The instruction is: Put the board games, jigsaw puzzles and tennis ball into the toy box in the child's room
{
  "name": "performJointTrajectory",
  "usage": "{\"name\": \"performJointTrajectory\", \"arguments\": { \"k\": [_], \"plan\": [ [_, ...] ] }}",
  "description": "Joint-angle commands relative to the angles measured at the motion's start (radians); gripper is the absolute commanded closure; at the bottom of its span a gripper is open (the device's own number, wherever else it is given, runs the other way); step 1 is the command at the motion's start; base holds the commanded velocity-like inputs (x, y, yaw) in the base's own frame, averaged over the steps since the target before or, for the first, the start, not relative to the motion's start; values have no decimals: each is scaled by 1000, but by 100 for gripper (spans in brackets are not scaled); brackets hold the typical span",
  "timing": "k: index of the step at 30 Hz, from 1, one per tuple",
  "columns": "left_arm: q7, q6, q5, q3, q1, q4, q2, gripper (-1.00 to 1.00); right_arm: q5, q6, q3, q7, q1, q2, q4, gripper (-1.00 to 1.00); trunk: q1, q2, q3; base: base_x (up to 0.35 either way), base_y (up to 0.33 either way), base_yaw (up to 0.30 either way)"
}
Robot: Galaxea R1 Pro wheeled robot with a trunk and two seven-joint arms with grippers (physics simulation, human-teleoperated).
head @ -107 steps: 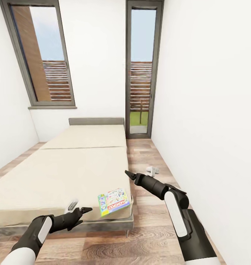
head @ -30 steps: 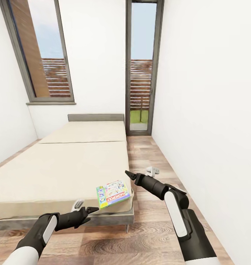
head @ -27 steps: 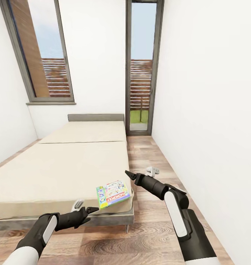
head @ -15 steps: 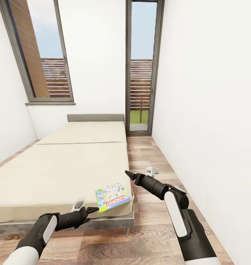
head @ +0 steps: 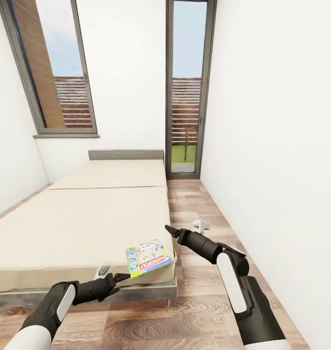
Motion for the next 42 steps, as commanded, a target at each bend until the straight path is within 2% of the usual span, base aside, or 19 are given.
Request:
{"name": "performJointTrajectory", "arguments": {
  "k": [1,13,30,42],
  "plan": [
    [-3,5,0,2,-1,0,0,-100,-1,5,-1,2,-1,0,-1,-100,4,-8,-4,0,0,0],
    [-4,5,1,2,0,0,0,-100,-1,5,-1,2,-1,0,-1,-100,50,-92,-42,0,0,0],
    [-4,5,1,2,0,0,-1,-100,-1,6,-2,8,-1,-1,-1,-100,50,-92,-42,32,-3,0],
    [-4,5,1,-48,0,-1,-1,-100,-2,11,-51,26,0,-9,-1,-100,50,-92,-42,48,-16,0]
  ]
}}
